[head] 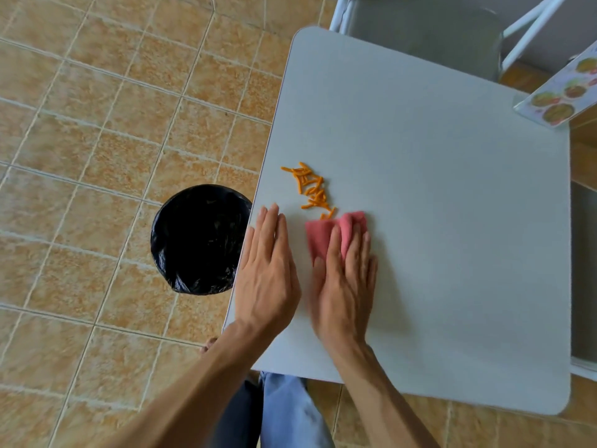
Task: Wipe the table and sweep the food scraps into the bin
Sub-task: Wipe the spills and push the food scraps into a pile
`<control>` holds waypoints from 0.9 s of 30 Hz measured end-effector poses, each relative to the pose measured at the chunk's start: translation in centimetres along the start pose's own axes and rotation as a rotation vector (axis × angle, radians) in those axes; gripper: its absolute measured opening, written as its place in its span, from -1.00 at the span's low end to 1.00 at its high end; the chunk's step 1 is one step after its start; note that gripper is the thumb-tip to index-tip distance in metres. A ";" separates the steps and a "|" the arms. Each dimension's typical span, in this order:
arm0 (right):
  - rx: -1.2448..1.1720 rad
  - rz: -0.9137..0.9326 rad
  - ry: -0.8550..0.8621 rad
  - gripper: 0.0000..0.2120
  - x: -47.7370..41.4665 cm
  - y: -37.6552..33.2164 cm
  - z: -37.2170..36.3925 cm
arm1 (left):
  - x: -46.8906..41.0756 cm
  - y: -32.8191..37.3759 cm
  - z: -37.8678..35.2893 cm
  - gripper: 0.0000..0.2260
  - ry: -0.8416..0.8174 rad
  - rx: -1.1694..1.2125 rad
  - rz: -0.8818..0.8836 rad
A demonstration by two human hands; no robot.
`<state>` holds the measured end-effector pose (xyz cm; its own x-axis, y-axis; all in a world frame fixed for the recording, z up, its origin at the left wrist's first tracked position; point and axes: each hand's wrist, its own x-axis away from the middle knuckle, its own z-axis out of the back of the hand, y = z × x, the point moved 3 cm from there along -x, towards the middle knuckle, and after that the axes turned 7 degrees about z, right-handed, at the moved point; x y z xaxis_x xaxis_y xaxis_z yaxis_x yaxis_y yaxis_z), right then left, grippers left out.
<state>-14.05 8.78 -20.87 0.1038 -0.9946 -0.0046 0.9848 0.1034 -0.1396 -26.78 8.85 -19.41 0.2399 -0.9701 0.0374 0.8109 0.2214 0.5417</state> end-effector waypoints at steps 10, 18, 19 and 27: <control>0.057 0.028 -0.069 -0.42 4.1 2.7 1.4 | 0.0 -0.9 -0.9 -0.52 -0.049 -0.142 -0.024; 0.075 -0.223 -0.011 -0.40 -3.4 5.7 1.0 | -0.1 -0.3 -0.8 -0.52 -0.034 -0.174 -0.019; 0.065 -0.225 -0.015 -0.41 -4.2 5.7 0.9 | -0.1 -0.3 -0.9 -0.52 -0.030 -0.175 -0.020; -0.085 -0.174 0.010 -0.39 -3.6 3.6 3.4 | 0.0 -0.3 -0.9 -0.52 -0.054 -0.182 0.002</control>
<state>-10.41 12.73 -17.95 -0.0685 -0.9975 0.0168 0.9723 -0.0705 -0.2227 -26.53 8.88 -20.28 0.2164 -0.9725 0.0863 0.8950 0.2329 0.3805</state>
